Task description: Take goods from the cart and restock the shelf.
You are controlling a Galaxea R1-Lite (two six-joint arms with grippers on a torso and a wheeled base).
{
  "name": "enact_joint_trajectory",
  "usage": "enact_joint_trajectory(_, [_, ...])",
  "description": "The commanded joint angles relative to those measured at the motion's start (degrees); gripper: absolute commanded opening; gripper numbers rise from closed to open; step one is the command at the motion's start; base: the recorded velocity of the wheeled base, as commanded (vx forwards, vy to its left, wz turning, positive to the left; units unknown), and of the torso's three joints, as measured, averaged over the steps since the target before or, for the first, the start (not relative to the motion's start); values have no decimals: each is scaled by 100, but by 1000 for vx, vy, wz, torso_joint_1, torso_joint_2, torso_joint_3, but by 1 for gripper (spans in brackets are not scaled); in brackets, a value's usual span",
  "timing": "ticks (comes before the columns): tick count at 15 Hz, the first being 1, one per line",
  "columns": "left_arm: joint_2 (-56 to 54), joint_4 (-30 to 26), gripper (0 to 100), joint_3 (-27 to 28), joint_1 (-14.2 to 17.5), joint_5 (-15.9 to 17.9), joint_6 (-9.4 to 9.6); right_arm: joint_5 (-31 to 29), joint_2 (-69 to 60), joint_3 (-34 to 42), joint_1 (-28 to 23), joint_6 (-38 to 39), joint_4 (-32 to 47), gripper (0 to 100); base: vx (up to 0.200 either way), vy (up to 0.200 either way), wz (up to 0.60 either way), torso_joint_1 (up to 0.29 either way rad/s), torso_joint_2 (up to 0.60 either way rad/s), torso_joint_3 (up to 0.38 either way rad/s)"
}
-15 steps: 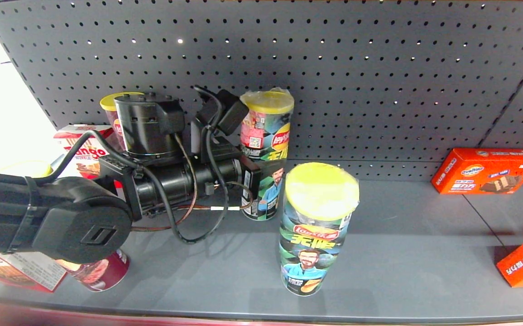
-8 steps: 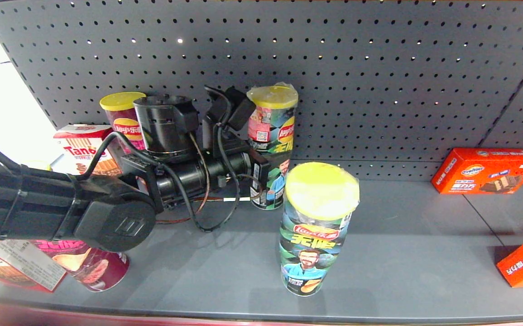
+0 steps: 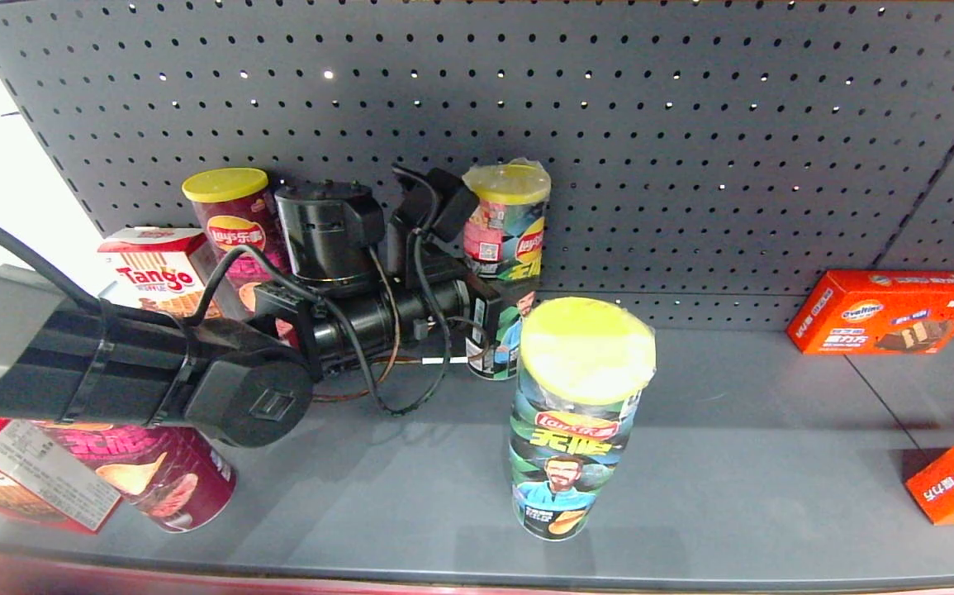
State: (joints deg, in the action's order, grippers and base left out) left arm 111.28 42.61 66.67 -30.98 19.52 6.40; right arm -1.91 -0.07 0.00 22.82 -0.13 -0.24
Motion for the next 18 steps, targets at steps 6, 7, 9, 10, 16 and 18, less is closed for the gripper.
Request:
enact_joint_trajectory(6, [140,310,0,-23,101,632,-42,-2,7,0,3,-4,-2,100,0,0,0,0,0,0])
enact_joint_trajectory(7, [149,310,0,-23,118,694,-42,-2,7,0,3,-4,-2,100,0,0,0,0,0,0])
enact_joint_trajectory(9, [158,318,0,-40,180,826,-34,-2,7,0,3,-4,-2,100,0,0,0,0,0,0])
enact_joint_trajectory(10, [166,310,0,-31,224,922,-25,-2,7,0,3,-4,-2,100,0,0,0,0,0,0])
enact_joint_trajectory(16, [202,318,0,30,408,1555,-7,-2,7,0,3,-4,-2,100,0,0,0,0,0,0])
enact_joint_trajectory(18, [210,318,0,39,435,1625,10,-2,7,0,3,-4,-2,100,0,0,0,0,0,0])
